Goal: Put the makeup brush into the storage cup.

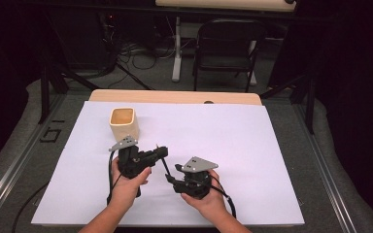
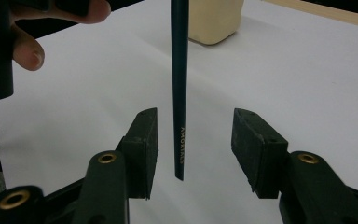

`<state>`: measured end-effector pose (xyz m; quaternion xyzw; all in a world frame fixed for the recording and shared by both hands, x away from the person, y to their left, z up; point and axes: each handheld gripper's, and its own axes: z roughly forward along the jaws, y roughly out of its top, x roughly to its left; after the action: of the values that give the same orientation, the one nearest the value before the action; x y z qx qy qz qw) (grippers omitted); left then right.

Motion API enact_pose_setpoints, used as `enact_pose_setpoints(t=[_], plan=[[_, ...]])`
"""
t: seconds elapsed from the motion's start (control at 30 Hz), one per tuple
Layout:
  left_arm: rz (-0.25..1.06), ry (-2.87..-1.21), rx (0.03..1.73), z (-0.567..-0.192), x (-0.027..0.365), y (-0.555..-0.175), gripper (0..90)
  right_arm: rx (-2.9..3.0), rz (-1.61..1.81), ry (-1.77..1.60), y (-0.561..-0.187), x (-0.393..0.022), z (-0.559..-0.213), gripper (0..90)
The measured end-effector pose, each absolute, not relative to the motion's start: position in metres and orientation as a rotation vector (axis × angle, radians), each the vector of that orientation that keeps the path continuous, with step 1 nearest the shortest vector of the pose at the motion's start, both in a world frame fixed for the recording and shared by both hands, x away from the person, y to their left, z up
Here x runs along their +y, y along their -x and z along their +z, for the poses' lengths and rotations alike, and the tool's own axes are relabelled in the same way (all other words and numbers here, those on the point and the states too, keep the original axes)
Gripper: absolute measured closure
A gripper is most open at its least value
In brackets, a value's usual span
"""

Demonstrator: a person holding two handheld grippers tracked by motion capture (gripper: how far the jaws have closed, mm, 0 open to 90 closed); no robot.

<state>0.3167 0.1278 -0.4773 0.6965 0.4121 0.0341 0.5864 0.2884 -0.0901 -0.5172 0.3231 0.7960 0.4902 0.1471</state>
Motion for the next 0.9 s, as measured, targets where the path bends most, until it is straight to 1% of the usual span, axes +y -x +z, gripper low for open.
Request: enact_pose_setpoints(t=[0.57, 0.7, 0.9], plan=[[0.350, -1.757, 0.906, -0.4681, 0.1262, -0.3075, 83.3, 2.283, 1.390, -0.923, -0.2881, -0.0911, -0.5191, 49.7], [0.394, -1.780, 0.918, -0.4680, 0.1266, -0.3068, 83.3, 2.288, 1.382, -0.924, -0.2881, -0.0912, -0.5193, 49.3], [0.416, -1.796, 0.932, -0.4680, 0.1292, -0.3086, 83.3, 2.289, 1.376, -0.928, -0.2882, -0.0914, -0.5196, 49.1]])
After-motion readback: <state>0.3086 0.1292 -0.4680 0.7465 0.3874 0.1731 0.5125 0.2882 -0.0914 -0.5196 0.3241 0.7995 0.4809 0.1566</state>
